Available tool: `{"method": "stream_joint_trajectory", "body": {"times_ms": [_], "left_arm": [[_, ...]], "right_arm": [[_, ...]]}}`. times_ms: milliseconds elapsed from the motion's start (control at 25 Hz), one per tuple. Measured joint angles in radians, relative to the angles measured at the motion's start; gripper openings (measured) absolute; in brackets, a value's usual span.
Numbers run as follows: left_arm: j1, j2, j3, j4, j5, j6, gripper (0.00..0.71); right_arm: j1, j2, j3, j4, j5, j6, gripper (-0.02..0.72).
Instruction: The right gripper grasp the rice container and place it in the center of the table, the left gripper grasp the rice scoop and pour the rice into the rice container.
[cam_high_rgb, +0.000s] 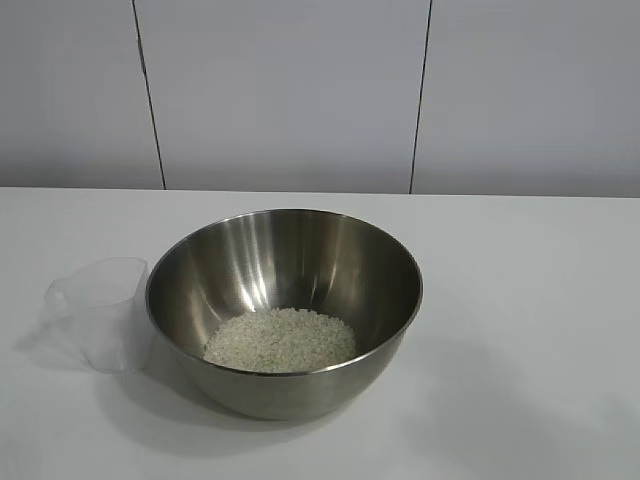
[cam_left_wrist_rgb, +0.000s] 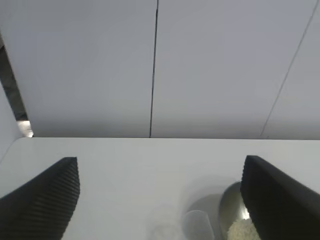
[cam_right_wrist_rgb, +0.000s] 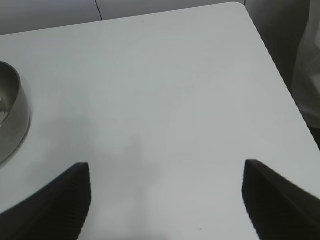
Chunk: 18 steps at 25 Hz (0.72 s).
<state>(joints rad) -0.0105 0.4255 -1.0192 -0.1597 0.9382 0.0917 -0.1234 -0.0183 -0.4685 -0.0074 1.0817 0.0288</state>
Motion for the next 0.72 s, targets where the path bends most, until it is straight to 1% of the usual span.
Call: {"method": "stream_joint_trajectory", "body": {"times_ms": [80, 200, 360, 440, 720], "left_arm": [[-0.056, -0.071, 0.085, 0.075, 0.027, -0.032, 0.633], [-0.094, -0.194, 0.195, 0.17, 0.079, -0.083, 0.633], [-0.099, -0.373, 0.32, 0.208, 0.091, -0.125, 0.633], [-0.099, -0.432, 0.361, 0.211, 0.098, -0.14, 0.633], [-0.104, -0.442, 0.451, 0.22, 0.211, -0.179, 0.633]], "right_arm": [[0.0, 0.0, 0.0, 0.0, 0.0, 0.0, 0.568], [0.0, 0.0, 0.0, 0.0, 0.0, 0.0, 0.568], [0.0, 0.0, 0.0, 0.0, 0.0, 0.0, 0.568], [0.0, 0.0, 0.0, 0.0, 0.0, 0.0, 0.568], [0.0, 0.0, 0.0, 0.007, 0.0, 0.001, 0.568]]}}
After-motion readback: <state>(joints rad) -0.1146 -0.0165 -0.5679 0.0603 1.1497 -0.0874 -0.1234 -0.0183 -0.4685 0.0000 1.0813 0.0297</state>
